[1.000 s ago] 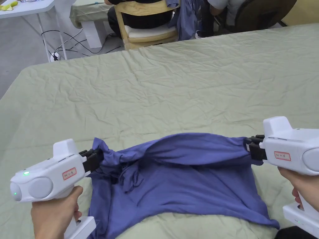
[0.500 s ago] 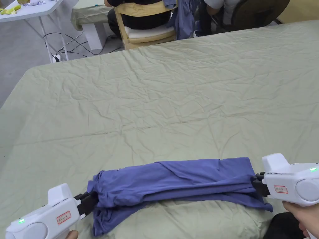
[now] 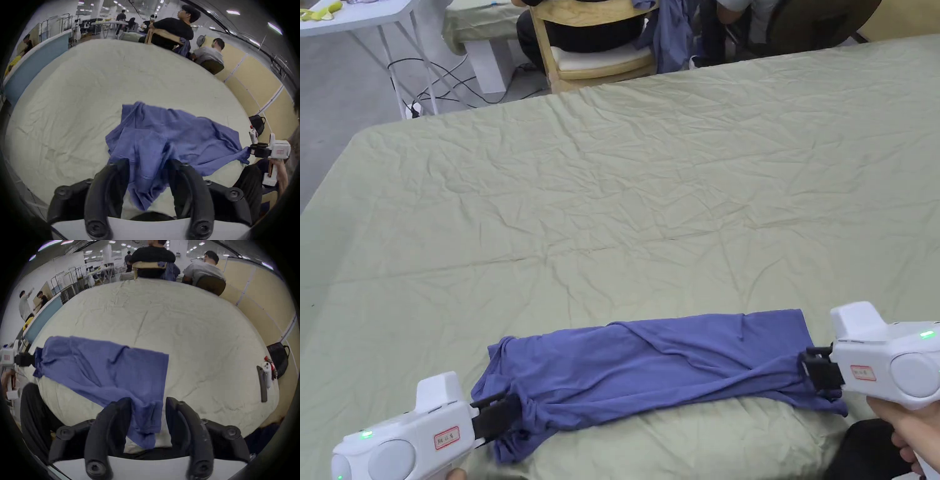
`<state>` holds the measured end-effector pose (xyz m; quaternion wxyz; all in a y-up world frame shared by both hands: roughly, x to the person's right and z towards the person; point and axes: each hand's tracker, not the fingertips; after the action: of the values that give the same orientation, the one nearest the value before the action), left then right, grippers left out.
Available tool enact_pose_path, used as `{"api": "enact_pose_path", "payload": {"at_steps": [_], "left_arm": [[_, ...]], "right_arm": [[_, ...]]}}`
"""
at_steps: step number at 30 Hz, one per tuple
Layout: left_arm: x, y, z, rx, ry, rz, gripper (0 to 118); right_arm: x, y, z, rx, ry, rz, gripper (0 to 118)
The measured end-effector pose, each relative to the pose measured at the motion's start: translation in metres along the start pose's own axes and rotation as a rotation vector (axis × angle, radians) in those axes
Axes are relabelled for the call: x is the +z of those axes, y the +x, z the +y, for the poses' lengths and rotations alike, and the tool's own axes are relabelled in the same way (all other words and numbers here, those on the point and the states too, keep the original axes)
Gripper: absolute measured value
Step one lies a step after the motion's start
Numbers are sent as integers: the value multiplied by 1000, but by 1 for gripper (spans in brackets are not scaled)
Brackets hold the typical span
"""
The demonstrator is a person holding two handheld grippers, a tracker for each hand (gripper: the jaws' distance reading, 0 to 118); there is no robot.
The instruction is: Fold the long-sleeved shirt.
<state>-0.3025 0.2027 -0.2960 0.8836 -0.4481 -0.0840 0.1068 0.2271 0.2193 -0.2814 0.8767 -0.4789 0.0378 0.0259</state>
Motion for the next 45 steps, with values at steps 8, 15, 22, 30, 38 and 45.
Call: {"api": "enact_pose_path", "payload": {"at_steps": [8, 15, 22, 30, 38, 45], "left_arm": [[85, 70, -7, -50, 305, 96, 47], [120, 110, -27, -142, 370, 82, 0], [128, 93, -9, -126, 302, -100, 0], [94, -15, 36, 31, 15, -464, 0], [21, -90, 47, 62, -80, -538, 69], [-61, -150, 57, 118, -146, -521, 73]], "right_arm": [[91, -53, 21, -33, 337, 2, 41], [136, -106, 4, -28, 462, 41, 2], [138, -113, 10, 20, 474, 73, 1], [120, -128, 24, 58, 406, 138, 1], [88, -144, 34, 70, 319, 111, 1], [67, -136, 40, 64, 252, 63, 1]]}}
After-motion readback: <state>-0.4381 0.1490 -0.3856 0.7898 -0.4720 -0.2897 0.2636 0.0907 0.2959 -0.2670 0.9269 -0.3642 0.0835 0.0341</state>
